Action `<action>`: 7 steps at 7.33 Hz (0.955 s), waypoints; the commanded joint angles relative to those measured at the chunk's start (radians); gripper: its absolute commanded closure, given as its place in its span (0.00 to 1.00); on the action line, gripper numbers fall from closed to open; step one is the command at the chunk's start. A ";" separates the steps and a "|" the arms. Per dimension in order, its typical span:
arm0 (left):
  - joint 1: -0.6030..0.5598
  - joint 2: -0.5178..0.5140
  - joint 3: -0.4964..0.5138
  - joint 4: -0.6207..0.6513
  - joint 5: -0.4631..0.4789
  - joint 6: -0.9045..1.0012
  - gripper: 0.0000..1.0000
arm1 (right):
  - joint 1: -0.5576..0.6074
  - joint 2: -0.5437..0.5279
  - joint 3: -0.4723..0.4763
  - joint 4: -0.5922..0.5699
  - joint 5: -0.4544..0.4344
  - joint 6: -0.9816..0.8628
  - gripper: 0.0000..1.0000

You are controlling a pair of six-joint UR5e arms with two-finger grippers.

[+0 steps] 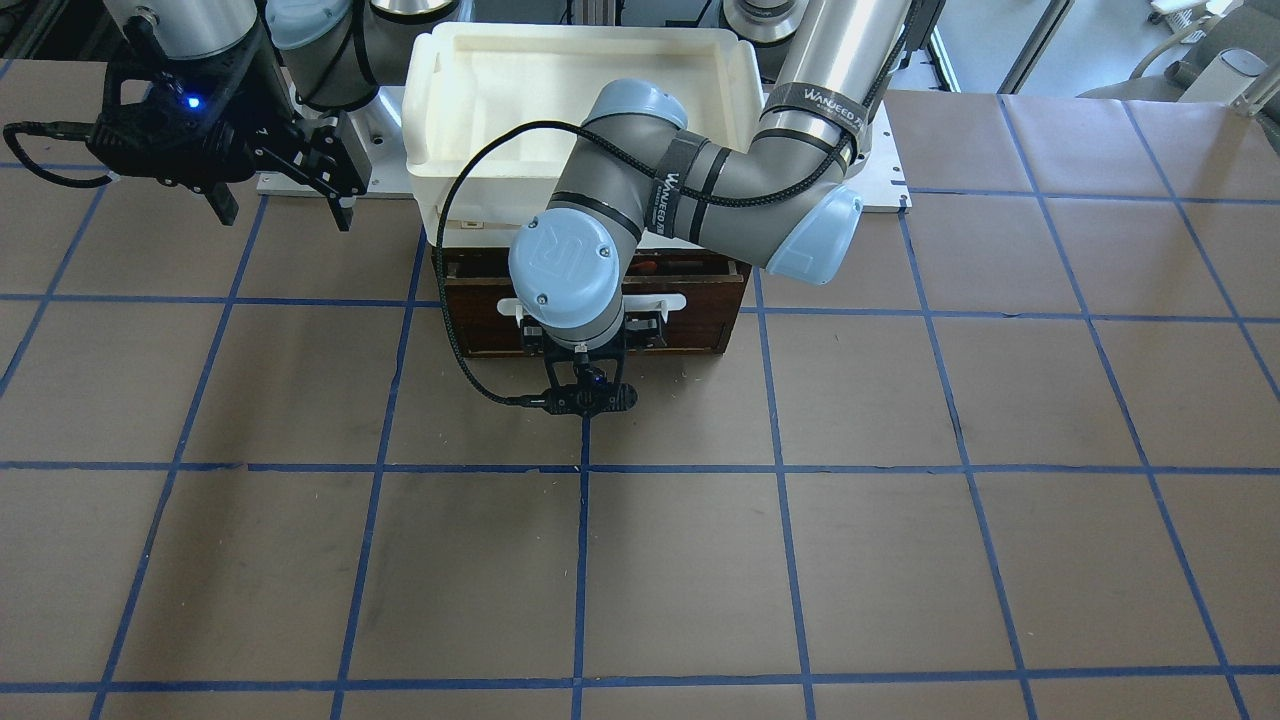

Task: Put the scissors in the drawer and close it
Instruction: 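Push the drawer front with the left gripper to slide it shut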

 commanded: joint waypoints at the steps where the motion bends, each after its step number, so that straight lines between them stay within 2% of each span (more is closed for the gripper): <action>1: -0.026 0.007 -0.007 -0.043 -0.004 -0.013 0.00 | 0.000 0.002 0.000 0.002 -0.005 -0.001 0.00; 3: -0.028 0.016 -0.030 -0.047 -0.004 -0.039 0.00 | 0.000 0.003 0.002 -0.001 -0.009 0.001 0.00; 6: -0.014 0.028 -0.009 -0.008 0.003 -0.036 0.00 | 0.000 0.005 0.002 0.002 -0.011 -0.002 0.00; 7: -0.011 0.036 0.007 0.037 0.055 -0.028 0.00 | 0.000 0.005 0.002 0.002 -0.012 -0.008 0.00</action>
